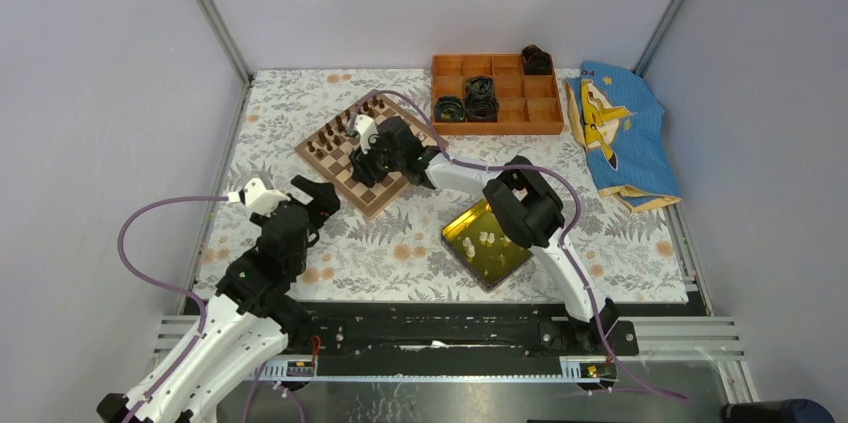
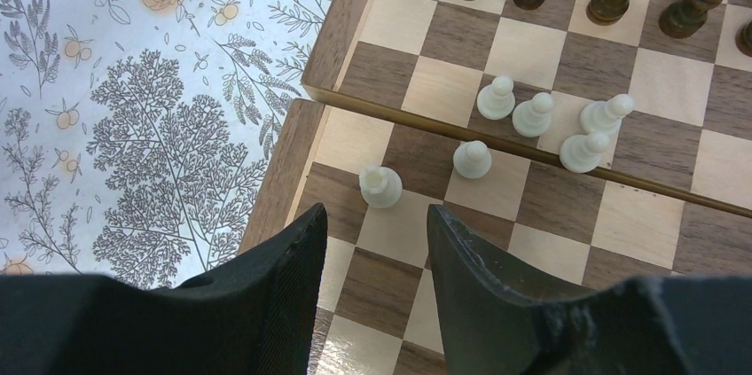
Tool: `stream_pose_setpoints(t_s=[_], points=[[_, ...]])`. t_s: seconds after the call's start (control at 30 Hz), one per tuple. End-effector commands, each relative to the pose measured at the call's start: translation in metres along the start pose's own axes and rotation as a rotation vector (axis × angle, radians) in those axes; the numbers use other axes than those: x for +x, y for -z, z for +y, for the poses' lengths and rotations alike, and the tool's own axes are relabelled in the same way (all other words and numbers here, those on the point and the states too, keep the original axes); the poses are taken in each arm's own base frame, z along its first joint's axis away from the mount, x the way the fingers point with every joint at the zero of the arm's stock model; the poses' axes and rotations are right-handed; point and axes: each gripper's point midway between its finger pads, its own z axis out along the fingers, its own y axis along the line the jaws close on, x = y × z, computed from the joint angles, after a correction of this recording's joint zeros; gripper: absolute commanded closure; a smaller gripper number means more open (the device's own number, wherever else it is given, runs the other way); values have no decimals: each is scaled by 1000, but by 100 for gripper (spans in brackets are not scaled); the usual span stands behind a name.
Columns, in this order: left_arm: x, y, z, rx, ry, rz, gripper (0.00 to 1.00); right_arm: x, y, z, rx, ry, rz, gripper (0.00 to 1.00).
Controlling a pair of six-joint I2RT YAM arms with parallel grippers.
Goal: Set up the chess pieces on the board
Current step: Pick up the chess piece from the chessboard.
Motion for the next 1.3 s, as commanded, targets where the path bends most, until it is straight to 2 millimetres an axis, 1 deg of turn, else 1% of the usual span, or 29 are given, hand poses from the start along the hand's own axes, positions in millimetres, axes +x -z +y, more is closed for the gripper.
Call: stream_pose_setpoints(t_s=[0.0, 0.23, 0.6, 0.93, 1.27], points=[[-2, 0, 0, -7, 12, -11, 1, -20, -7, 9, -34, 17, -62, 48], [-2, 0, 1, -9, 11, -11, 1, -18, -12, 9, -45, 11, -66, 48], [0, -1, 2, -15, 8, -8, 1, -21, -16, 9, -53, 16, -78, 50], [1, -2, 3, -14, 6, -7, 1, -23, -19, 7, -47, 22, -79, 57], [3, -2, 3, -15, 4, -5, 1, -26, -20, 5, -43, 28, -82, 62]])
